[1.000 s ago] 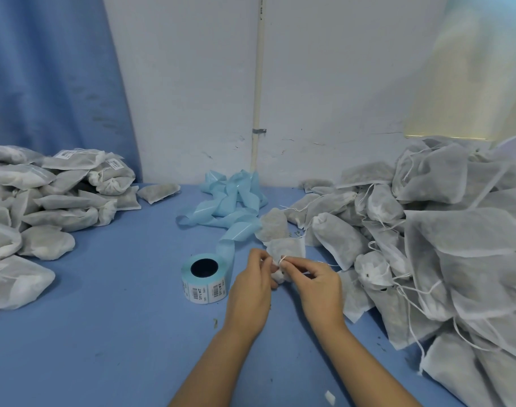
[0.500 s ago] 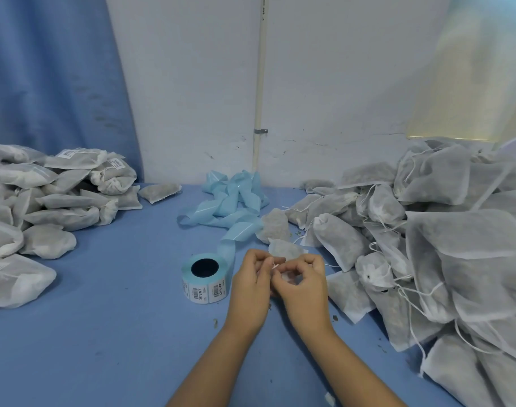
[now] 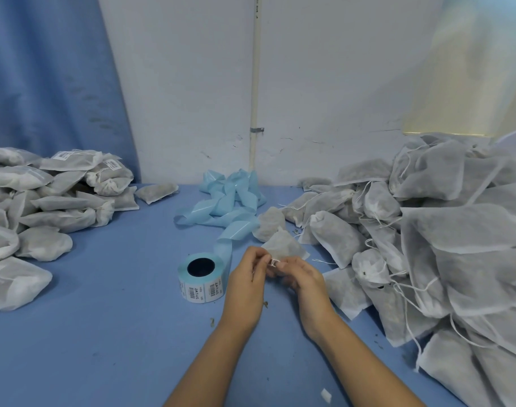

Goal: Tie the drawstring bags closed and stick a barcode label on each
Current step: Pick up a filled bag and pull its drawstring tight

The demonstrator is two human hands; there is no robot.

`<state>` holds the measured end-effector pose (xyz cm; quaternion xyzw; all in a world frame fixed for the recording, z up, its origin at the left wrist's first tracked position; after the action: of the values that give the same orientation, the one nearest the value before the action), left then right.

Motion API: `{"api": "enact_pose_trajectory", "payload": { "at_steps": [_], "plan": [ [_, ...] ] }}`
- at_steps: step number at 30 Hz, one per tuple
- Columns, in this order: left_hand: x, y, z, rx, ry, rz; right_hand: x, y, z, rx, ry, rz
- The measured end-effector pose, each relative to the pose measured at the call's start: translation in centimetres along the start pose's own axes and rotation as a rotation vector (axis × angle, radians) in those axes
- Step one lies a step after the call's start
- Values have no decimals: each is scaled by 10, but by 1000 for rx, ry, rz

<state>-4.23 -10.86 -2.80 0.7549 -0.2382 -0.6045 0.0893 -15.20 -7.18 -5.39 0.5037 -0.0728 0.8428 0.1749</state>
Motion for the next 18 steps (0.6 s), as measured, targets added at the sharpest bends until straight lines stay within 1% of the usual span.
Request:
{"api": "enact_pose_trajectory", "payload": {
  "at_steps": [7, 13, 18],
  "plan": [
    [-2, 0, 4, 34, 2, 17, -1, 3, -2, 10, 58, 30],
    [6, 1, 5, 32, -35, -42, -1, 4, 0, 22, -20, 2],
    [4, -1, 8, 69, 0, -39, 0, 4, -1, 4, -19, -24]
  ]
}}
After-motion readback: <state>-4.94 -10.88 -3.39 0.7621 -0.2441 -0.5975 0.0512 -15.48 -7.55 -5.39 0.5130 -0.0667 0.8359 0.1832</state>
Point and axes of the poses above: each hand's wrist, its own y-axis towards the middle knuckle, its own z-axis out of the palm, x = y × z, the point moved 9 cm from there along y, towards the middle knuckle, and after that the axes turned 10 degrees about y, right-handed, at the moved point
